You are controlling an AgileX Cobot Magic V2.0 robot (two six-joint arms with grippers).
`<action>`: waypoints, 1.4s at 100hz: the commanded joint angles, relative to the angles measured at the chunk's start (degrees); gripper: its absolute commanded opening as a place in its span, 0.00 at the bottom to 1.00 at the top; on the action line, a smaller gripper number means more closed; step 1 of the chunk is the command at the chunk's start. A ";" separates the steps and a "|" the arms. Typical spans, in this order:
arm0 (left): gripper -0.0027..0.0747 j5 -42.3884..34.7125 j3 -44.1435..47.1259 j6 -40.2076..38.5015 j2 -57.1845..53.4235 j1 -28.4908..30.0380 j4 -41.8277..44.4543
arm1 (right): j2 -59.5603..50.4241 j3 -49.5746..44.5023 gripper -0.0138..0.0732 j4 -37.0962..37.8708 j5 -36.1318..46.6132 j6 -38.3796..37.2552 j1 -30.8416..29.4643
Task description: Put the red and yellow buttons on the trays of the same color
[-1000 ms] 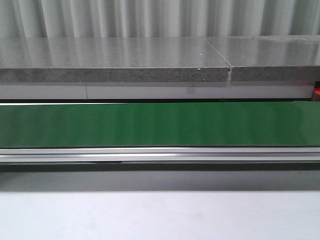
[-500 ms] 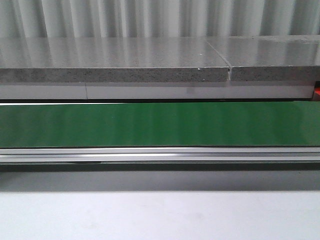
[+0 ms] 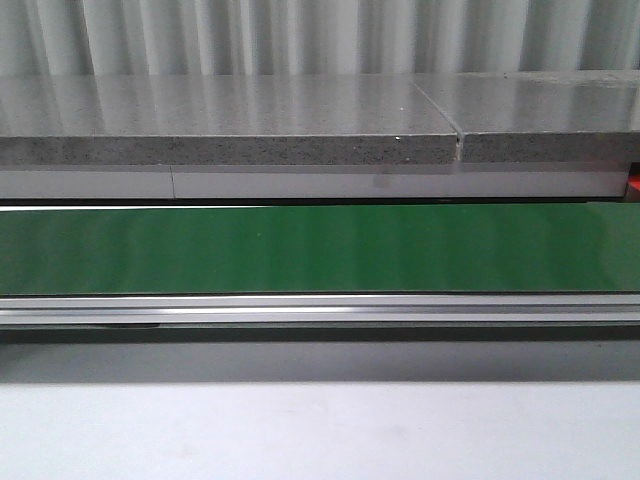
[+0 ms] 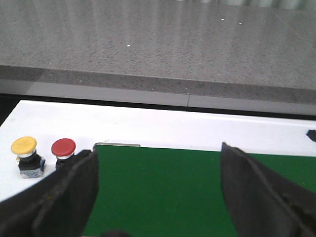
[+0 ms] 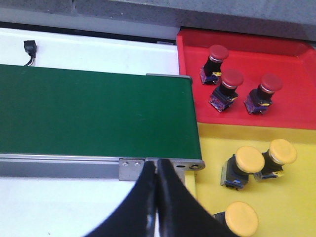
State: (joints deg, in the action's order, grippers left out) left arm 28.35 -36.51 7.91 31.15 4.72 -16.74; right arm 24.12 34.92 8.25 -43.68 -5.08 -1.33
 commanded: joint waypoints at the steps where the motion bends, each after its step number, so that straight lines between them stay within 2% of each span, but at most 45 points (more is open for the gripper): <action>1: 0.67 -4.79 -4.09 -3.79 5.12 2.26 -0.34 | 0.19 1.22 0.08 0.48 3.85 0.49 0.18; 18: 0.67 -1.66 -10.53 -7.91 18.62 7.98 -0.87 | 0.19 1.22 0.08 0.48 3.85 0.49 0.18; 31: 0.67 2.05 -16.42 -7.91 30.04 11.47 -2.98 | 0.19 1.22 0.08 0.48 3.85 0.49 0.18; 63: 0.67 3.52 -28.41 -7.91 49.67 12.40 -2.85 | 0.19 1.22 0.08 0.48 3.85 0.49 0.18; 96: 0.67 3.42 -32.74 -8.56 61.21 13.58 -2.74 | 0.19 1.22 0.08 0.48 3.85 0.49 0.18; 140: 0.67 3.68 -35.99 -8.56 68.89 15.79 -2.98 | 0.19 1.22 0.08 0.48 3.85 0.49 0.18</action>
State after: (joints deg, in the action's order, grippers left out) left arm 34.43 -69.72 0.00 101.61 20.30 -18.40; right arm 24.12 34.92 8.25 -43.68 -4.96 -1.33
